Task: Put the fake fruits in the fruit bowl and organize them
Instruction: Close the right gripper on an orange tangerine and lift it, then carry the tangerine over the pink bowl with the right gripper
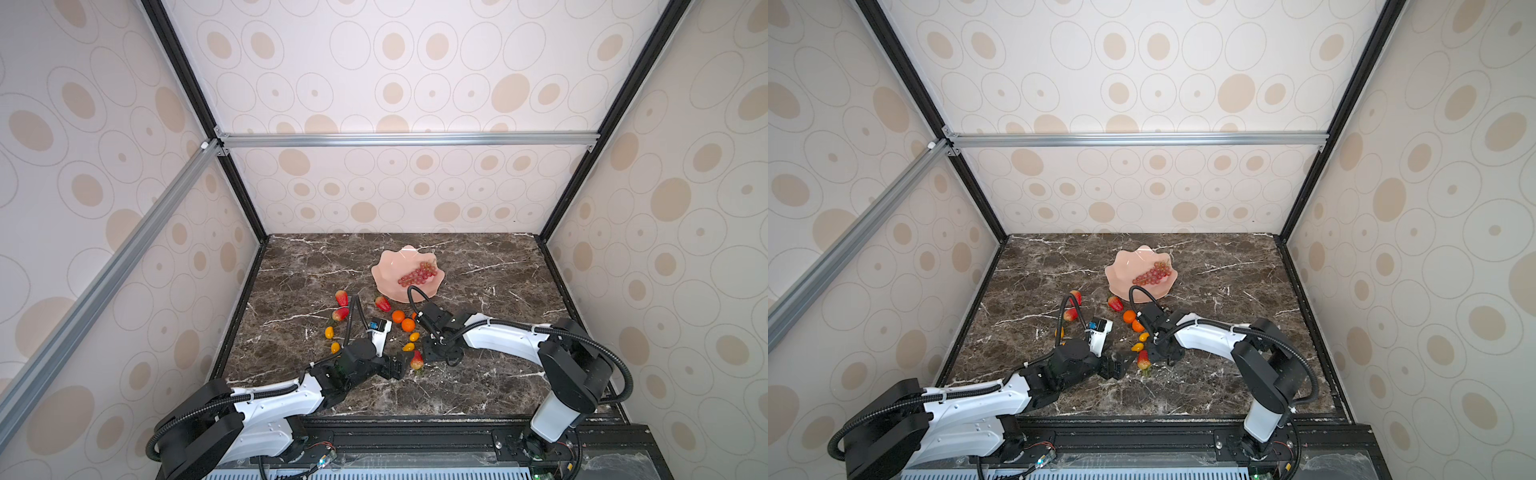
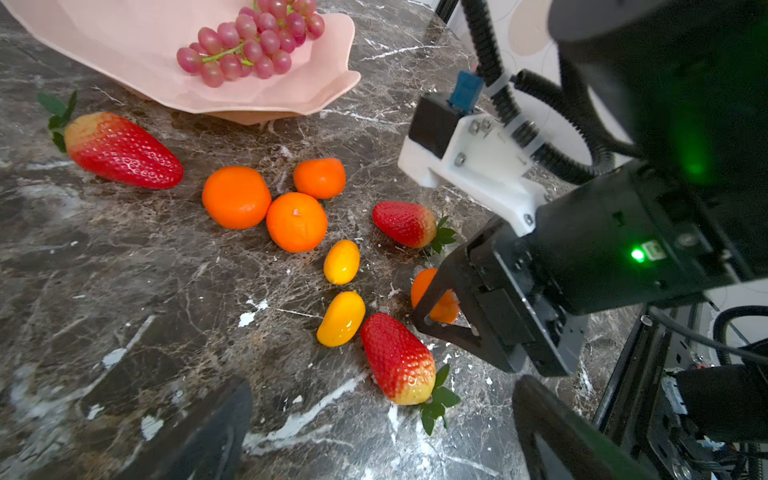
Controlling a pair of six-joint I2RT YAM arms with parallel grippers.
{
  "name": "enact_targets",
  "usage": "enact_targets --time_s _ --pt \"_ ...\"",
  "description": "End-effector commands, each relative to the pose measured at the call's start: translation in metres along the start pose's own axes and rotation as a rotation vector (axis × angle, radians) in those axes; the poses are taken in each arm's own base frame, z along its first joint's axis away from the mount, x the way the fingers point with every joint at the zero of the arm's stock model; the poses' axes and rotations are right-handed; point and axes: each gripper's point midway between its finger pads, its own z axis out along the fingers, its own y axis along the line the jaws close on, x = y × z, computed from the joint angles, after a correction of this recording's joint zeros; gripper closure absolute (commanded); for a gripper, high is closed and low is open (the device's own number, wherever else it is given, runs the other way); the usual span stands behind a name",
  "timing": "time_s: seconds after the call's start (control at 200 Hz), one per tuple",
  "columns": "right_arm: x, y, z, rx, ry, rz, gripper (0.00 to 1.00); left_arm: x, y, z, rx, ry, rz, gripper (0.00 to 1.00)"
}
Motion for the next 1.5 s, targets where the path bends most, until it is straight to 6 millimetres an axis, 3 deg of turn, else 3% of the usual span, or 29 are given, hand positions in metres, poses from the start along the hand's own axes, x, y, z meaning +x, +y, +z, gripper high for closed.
enact_targets --time_s 0.0,0.33,0.645,0.92,1.105,1.3,1.495 --pt "0.003 -0.006 -0.014 -0.004 -0.042 0.033 0.55 -0.027 -0.014 0.003 0.037 -0.067 0.036 0.02" --pt "-0.002 -0.018 -0.045 -0.006 -0.139 0.070 0.58 -0.045 -0.032 0.018 0.085 -0.084 0.076 0.02" --pt "-0.024 -0.016 -0.077 -0.019 -0.207 0.090 0.61 -0.071 -0.015 0.005 0.045 -0.150 0.054 0.02" --pt "-0.068 -0.001 -0.104 -0.060 -0.248 0.049 0.62 -0.101 0.026 -0.017 -0.063 -0.266 -0.016 0.02" --pt "-0.105 0.008 -0.109 -0.085 -0.286 0.049 0.62 -0.112 0.052 -0.026 -0.119 -0.314 -0.068 0.02" --pt "-0.147 0.020 -0.109 -0.083 -0.322 0.038 0.63 -0.120 0.065 -0.014 -0.137 -0.286 -0.098 0.02" --pt "-0.175 0.018 -0.089 0.001 -0.293 0.000 0.63 -0.122 0.075 0.001 -0.141 -0.271 -0.133 0.02"
